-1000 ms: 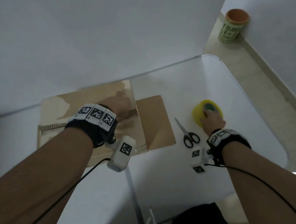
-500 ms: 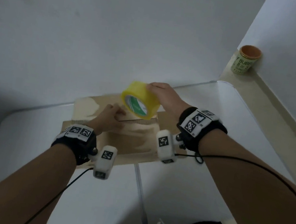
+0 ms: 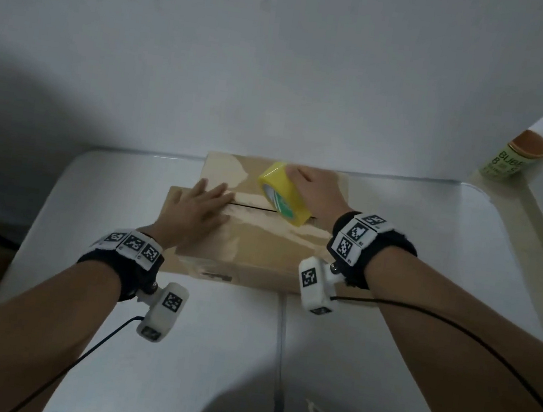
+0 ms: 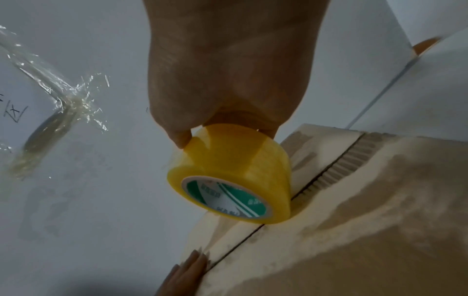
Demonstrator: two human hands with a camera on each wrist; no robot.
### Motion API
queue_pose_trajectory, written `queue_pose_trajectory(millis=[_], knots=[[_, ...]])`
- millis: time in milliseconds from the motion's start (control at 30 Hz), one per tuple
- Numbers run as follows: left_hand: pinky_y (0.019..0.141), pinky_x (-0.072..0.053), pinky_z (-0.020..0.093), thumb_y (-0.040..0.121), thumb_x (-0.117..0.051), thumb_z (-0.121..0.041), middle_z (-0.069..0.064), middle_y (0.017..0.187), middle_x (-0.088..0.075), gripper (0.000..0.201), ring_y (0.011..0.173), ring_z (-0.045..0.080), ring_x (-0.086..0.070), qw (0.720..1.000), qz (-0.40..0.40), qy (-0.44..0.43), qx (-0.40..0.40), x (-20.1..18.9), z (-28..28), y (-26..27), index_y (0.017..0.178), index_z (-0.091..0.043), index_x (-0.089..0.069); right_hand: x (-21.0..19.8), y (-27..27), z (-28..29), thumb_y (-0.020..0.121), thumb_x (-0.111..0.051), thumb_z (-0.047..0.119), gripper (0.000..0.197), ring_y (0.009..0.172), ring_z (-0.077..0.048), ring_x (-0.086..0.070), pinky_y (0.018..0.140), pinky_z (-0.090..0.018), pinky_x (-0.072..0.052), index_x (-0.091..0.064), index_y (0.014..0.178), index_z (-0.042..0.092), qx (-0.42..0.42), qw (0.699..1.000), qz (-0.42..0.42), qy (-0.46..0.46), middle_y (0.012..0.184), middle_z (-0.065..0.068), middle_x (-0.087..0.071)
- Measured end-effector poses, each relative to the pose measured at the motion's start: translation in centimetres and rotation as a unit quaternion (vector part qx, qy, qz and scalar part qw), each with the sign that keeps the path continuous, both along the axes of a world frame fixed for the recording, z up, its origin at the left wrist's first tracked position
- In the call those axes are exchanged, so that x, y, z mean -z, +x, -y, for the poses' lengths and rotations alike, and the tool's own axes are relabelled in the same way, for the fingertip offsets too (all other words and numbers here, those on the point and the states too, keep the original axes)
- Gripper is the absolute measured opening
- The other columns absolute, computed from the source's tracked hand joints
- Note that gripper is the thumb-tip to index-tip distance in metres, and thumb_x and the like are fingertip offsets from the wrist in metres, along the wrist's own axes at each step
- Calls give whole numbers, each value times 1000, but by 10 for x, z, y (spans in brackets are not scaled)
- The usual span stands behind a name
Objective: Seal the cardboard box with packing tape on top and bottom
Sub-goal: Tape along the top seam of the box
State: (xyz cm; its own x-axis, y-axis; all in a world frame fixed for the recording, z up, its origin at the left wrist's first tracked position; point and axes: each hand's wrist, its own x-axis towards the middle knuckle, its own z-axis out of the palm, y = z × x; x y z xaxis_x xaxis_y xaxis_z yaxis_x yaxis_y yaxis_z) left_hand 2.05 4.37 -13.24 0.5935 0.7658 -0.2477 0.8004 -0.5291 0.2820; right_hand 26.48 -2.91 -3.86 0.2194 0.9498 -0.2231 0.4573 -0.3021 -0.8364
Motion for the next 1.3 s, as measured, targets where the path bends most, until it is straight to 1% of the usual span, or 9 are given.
queue_pose_trajectory(millis=[100, 233, 367, 533, 700, 867, 1000, 1233, 1300], knots=[[118, -10, 50, 90, -31, -65, -14, 157, -20, 65, 148, 15, -4, 995, 97, -12, 0, 9, 7, -9, 147, -35, -32, -1, -7, -8, 97, -46, 41, 55, 68, -23, -49, 67, -33, -37, -58, 91, -12, -37, 999, 24, 1, 76, -16, -51], [120, -16, 39, 96, -55, -35, -8, 152, -34, 47, 146, 11, -15, 978, 201, -15, -42, 12, 13, -8, 141, -23, -48, -4, -18, -25, 93, -51, 48, 51, 63, -20, -48, 62, -30, -33, -56, 70, 3, -77, 993, 86, -4, 69, -10, -51], [118, -19, 25, 94, -58, -30, -10, 146, -45, 39, 143, 7, -26, 968, 240, -17, -76, 14, 11, -8, 132, -23, -58, -3, -37, -39, 91, -54, 50, 48, 57, -21, -45, 54, -29, -28, -51, 65, 9, -107, 986, 125, -23, 62, -8, -47], [109, -16, 4, 92, -63, -27, -8, 138, -53, 34, 133, -2, -33, 967, 243, 11, -78, 14, 4, -12, 125, -21, -65, 3, -46, -47, 90, -54, 52, 53, 103, -26, -63, 84, -30, -44, -68, 113, 5, -99, 986, 130, -45, 114, -10, -68], [101, -28, 3, 88, -67, -31, -9, 125, -64, 31, 123, 2, -48, 951, 280, -63, -113, -5, -1, -5, 118, -23, -70, 9, -49, -49, 91, -54, 51, 58, 115, -26, -58, 92, -30, -42, -60, 125, 4, -89, 988, 111, -63, 128, -10, -61], [95, -48, 31, 89, -59, -52, -1, 113, -69, 46, 107, 13, -64, 822, 423, -326, -199, -47, -13, 9, 116, -15, -65, 11, -46, -51, 90, -52, 54, 53, 101, -24, -64, 83, -30, -46, -66, 115, 10, -95, 987, 106, -73, 112, -7, -68], [93, -51, 30, 86, -70, -32, 6, 100, -67, 33, 92, 16, -66, 810, 410, -368, -201, -50, -12, 14, 105, -6, -60, 11, -46, -53, 88, -52, 58, 56, 99, -24, -65, 90, -37, -50, -66, 112, 9, -102, 984, 112, -93, 109, -6, -69], [85, -51, 23, 90, -65, -24, 7, 89, -67, 18, 87, 14, -64, 777, 460, -370, -220, -48, -5, 11, 91, -7, -64, 7, -46, -53, 82, -53, 67, 55, 81, -26, -66, 76, -36, -50, -63, 77, 13, -139, 973, 136, -120, 84, -5, -68], [92, -50, 25, 92, -63, -25, 9, 93, -66, 17, 92, 16, -63, 776, 457, -382, -208, -48, -4, 6, 90, -7, -65, 0, -45, -54, 81, -51, 70, 59, 84, -24, -61, 72, -34, -45, -61, 85, 11, -175, 959, 168, -148, 90, -4, -61]])
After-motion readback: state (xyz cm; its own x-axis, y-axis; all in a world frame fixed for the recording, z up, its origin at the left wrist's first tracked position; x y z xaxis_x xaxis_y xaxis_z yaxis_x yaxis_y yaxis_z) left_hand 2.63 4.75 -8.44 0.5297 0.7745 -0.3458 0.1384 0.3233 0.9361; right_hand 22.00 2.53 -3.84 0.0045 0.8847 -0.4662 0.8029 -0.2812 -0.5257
